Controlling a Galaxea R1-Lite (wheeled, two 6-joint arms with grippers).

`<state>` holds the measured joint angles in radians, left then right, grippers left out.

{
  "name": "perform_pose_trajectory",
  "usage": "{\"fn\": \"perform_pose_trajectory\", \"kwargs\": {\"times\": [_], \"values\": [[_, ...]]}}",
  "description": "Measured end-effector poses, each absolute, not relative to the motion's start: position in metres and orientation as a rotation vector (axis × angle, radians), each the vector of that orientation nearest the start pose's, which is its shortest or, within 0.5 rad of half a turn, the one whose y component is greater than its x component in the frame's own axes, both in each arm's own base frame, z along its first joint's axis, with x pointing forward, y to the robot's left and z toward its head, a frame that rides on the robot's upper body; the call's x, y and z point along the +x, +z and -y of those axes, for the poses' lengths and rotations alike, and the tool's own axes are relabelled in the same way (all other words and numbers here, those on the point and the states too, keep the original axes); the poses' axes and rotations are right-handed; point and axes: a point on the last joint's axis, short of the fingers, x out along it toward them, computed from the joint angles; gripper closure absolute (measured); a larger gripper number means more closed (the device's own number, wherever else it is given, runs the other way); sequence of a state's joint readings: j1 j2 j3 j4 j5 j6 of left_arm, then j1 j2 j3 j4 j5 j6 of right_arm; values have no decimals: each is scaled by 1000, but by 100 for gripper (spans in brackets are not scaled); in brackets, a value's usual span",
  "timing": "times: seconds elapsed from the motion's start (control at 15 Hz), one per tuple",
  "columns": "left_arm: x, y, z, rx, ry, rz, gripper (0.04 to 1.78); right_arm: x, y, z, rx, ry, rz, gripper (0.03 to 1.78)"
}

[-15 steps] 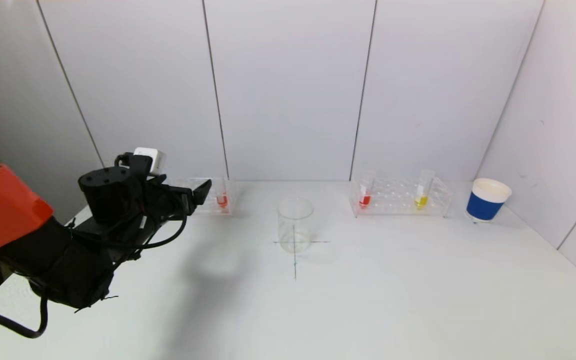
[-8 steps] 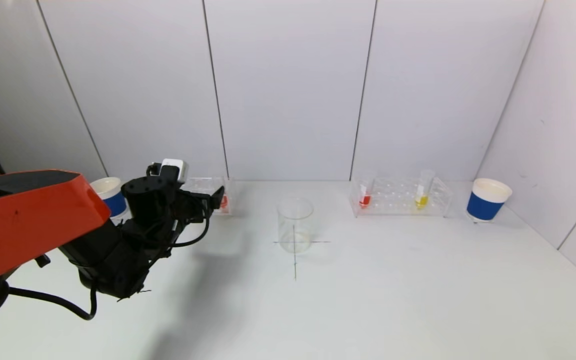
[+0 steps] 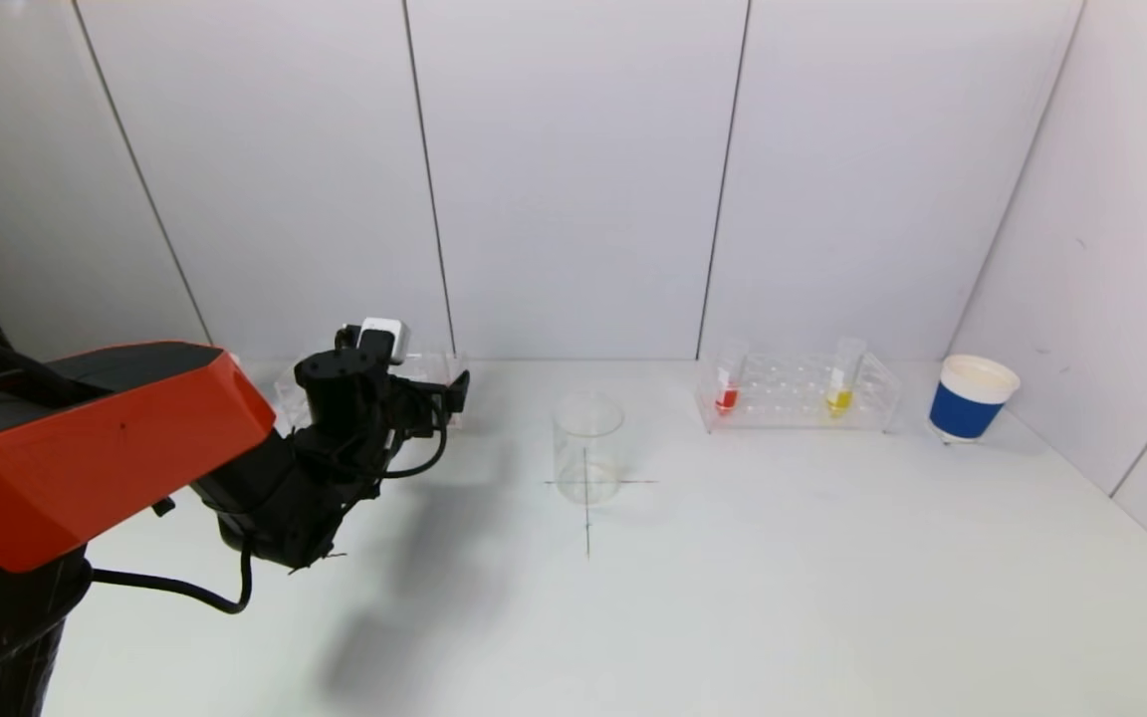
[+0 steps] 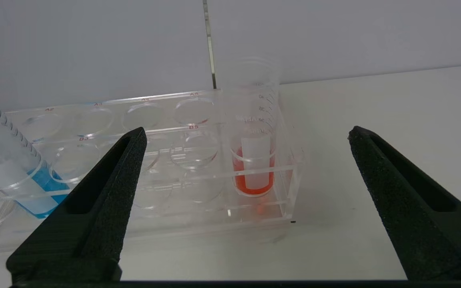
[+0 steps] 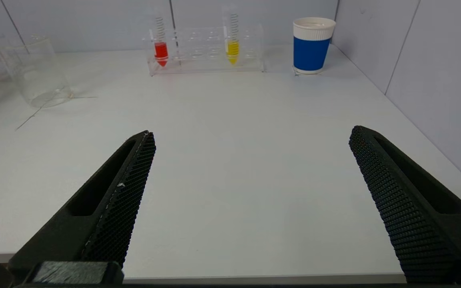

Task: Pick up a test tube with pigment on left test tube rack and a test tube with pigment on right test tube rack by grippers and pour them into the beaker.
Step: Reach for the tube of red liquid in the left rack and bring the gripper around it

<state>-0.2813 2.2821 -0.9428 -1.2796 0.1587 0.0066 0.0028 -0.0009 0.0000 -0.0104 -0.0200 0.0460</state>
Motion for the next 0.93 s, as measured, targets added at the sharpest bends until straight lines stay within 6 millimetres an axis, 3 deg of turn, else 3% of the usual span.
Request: {"fn": "perform_pose_trajectory", "kwargs": {"times": [0.93], "values": [[419, 67, 117, 22, -94, -29, 6, -23, 77, 1, 46, -17, 12, 5]]}}
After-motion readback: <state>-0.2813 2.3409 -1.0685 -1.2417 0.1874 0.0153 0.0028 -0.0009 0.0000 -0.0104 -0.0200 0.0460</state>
